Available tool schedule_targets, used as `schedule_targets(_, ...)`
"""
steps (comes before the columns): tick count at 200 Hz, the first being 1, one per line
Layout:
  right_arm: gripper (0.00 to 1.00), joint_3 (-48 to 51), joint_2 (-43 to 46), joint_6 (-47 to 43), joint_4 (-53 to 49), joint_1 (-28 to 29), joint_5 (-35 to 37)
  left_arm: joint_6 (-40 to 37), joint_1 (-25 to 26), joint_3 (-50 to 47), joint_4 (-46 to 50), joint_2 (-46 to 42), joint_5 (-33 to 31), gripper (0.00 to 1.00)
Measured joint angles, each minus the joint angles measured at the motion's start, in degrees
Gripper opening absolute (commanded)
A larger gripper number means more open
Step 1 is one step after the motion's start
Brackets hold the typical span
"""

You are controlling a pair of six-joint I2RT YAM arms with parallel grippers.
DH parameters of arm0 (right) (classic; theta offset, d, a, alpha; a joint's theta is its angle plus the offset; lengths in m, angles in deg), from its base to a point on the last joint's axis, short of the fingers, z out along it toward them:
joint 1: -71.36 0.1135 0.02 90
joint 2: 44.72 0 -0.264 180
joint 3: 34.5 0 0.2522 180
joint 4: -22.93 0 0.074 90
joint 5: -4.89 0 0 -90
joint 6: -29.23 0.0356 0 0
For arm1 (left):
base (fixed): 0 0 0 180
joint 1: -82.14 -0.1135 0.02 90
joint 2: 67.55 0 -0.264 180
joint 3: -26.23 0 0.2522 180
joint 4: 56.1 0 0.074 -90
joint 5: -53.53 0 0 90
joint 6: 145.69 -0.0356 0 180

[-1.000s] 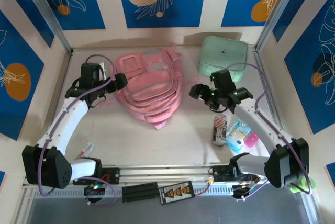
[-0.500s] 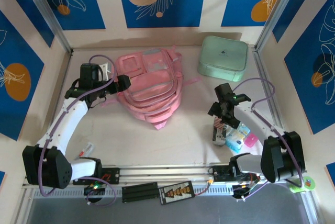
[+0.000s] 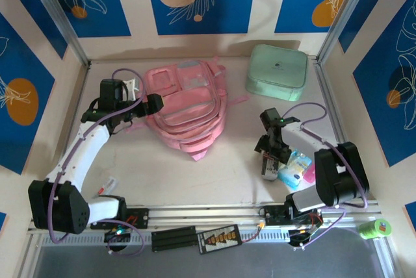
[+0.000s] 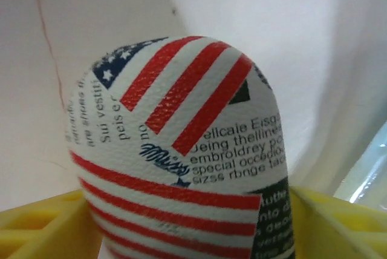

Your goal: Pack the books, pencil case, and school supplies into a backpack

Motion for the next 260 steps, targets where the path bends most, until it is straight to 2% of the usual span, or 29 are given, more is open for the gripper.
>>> schedule_targets(54, 0.59, -5.11, -5.16, -0.09, -0.04, 5.57, 0.98, -0.13, 0.0, -0.04, 0.0, 0.0, 0.61, 1.0)
schedule_targets(82, 0.59, -8.85, -8.39, -0.68, 2.27, 6.95, -0.76, -0.42, 0.0, -0.31, 0.02, 0.0, 0.61, 1.0)
schedule_targets(91, 0.61, -10.21, -9.55, -0.98, 3.19, 7.21, -1.29, -0.44, 0.0, -0.31, 0.02, 0.07, 0.61, 1.0)
schedule_targets(124, 0.8, -13.18, -11.85, -1.86, 5.16, 8.09, -2.4, -0.48, 0.0, -0.31, 0.07, 0.59, 0.76, 1.0)
schedule_targets(168, 0.83, -12.83, -11.41, -2.69, 3.96, 11.19, -2.1, -0.46, 0.0, -0.42, 0.0, 0.7, 0.85, 1.0)
schedule_targets(207, 0.79, -9.53, -9.7, -2.36, 3.87, 11.93, -2.25, -0.44, 0.02, -0.94, 0.0, 0.81, 2.08, 1.0)
schedule_targets(260, 0.59, -9.05, -9.73, -0.74, 4.5, 11.93, -2.36, -0.22, 0.5, -0.94, 0.0, 2.56, 2.1, 1.0)
